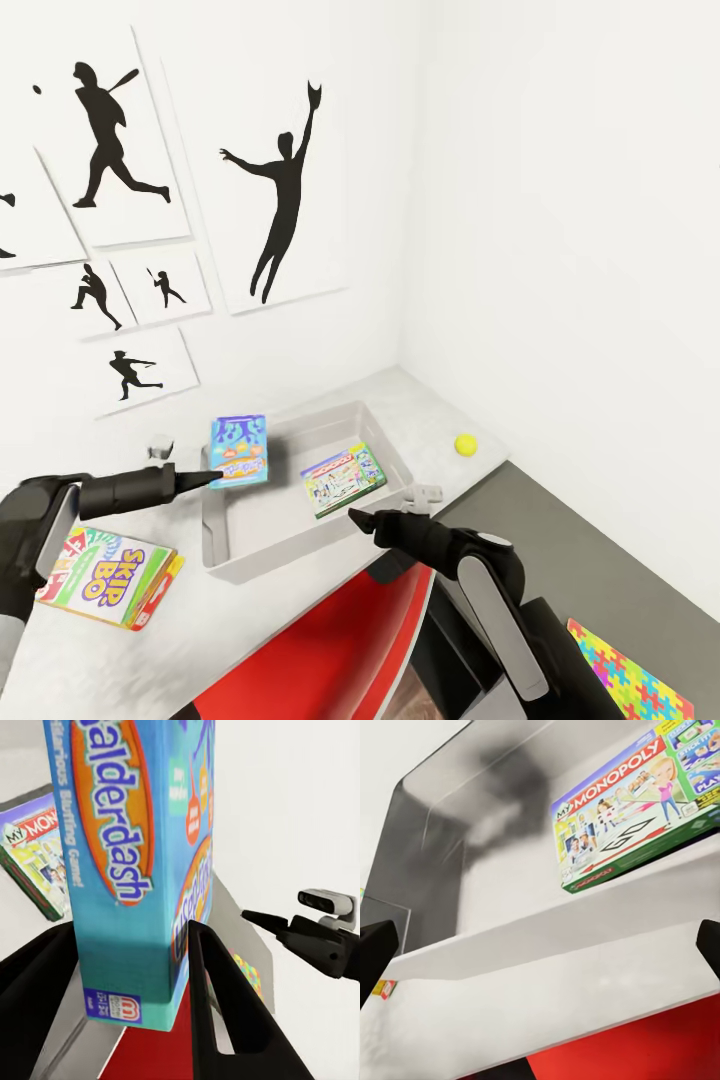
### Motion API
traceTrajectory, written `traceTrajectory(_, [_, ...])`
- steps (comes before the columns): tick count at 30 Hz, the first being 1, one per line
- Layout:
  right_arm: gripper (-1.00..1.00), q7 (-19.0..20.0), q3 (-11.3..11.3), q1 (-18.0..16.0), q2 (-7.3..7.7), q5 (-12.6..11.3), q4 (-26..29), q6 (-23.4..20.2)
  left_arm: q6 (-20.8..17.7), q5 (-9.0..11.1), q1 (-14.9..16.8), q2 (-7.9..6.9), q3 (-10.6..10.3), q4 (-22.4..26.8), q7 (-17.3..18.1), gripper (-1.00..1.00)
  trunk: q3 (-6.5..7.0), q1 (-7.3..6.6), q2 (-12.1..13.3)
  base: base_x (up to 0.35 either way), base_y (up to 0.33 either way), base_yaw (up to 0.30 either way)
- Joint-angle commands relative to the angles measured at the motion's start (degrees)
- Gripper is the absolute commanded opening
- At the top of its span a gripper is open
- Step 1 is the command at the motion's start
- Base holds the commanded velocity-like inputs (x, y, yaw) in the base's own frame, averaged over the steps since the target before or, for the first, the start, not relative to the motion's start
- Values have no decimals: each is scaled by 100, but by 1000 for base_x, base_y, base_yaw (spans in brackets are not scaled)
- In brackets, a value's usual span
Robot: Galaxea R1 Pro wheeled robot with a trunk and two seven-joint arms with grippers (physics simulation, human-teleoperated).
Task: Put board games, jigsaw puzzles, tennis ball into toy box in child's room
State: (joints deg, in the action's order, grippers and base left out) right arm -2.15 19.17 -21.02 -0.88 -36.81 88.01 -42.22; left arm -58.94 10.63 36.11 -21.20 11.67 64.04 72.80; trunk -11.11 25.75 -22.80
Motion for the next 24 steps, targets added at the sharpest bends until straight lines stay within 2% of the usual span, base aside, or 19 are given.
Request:
traceTrajectory(1, [100, -23, -1, -5, 2, -28, 6, -25, -49, 33, 9, 71, -11, -45, -135, -100, -11, 3, -12, 0, 0, 0])
traceTrajectory(6, [100, -23, -1, -2, 7, -28, 6, -23, -48, 27, 88, 310, -32, -318, -498, -100, -11, 3, -12, 0, 0, 0])
traceTrajectory(9, [100, -23, -3, -3, 6, -28, 6, -23, -46, 15, 183, 444, -42, -641, -774, -100, -11, 3, -12, 0, 0, 0])
traceTrajectory(16, [100, -23, -9, -3, 7, -28, 6, -23, -40, 18, 239, 562, -56, -821, -1238, -100, -11, 3, -12, 0, 0, 0])
traceTrajectory(18, [100, -23, -10, -3, 8, -28, 6, -2, -39, 18, 244, 668, -63, -848, -1431, -100, -11, 3, -12, 0, 0, 0])
traceTrajectory(24, [100, -23, -10, -3, 8, -28, 6, 41, -38, 18, 247, 793, -67, -873, -1936, -100, -11, 3, -12, 0, 0, 0])
